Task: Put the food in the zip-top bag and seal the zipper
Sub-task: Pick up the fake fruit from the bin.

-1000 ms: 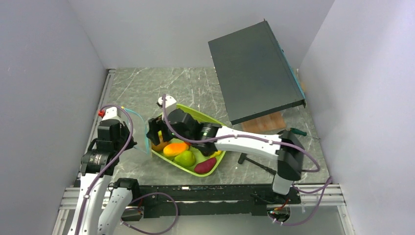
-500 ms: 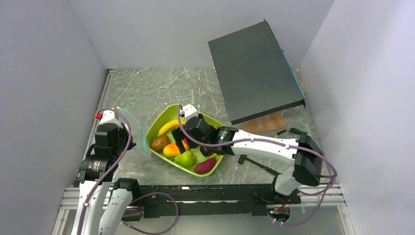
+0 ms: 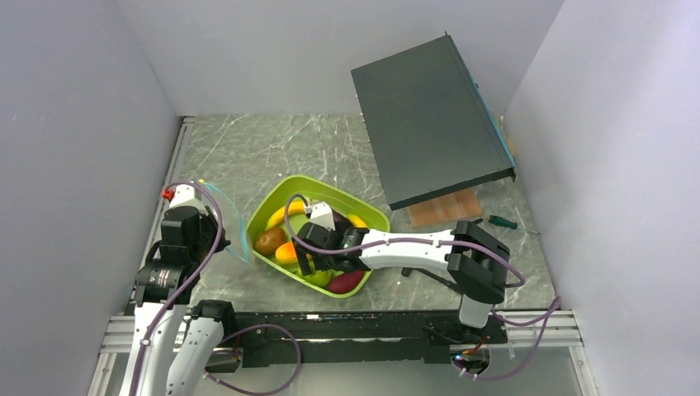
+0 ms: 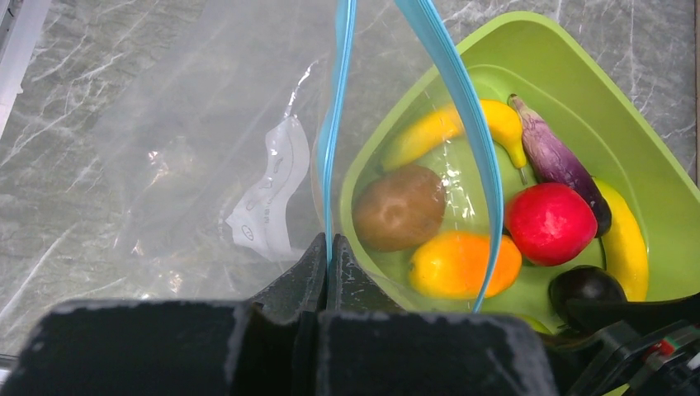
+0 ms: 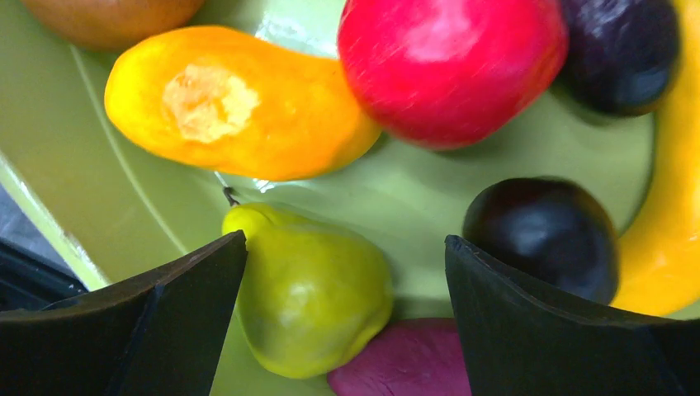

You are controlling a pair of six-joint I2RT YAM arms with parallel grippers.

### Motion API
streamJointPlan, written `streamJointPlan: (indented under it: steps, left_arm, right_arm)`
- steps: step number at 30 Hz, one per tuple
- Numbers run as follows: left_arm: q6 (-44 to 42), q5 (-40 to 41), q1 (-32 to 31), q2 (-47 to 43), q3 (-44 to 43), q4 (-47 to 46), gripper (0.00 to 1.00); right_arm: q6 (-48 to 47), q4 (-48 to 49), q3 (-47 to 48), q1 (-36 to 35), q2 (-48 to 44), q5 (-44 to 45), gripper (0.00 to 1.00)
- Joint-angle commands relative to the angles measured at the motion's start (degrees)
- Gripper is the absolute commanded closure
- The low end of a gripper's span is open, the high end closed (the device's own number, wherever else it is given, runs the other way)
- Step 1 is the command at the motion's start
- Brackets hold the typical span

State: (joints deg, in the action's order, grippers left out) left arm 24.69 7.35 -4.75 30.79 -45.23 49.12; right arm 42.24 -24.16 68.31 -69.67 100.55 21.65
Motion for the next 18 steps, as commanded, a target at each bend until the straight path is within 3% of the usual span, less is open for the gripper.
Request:
streamJointPlan:
  steps: [1, 13, 18]
  left_arm:
    - [0.19, 0.15, -0.42, -0.49, -0.03, -1.85, 1.00]
    - [1.11, 1.76, -2.50, -0.68, -0.12, -1.08, 1.00]
    - [1.39, 2.32, -3.09, -0.44, -0.28, -0.64, 1.00]
  right_arm:
    - [3.27, 0.89, -0.50, -1.77, 0.68, 1.21, 0.11]
    - [5.17, 1.49, -5.52, -3.45, -0.83, 1.13, 0.07]
    - [4.30, 4.37, -7.83, -3.65, -3.25, 1.70, 0.18]
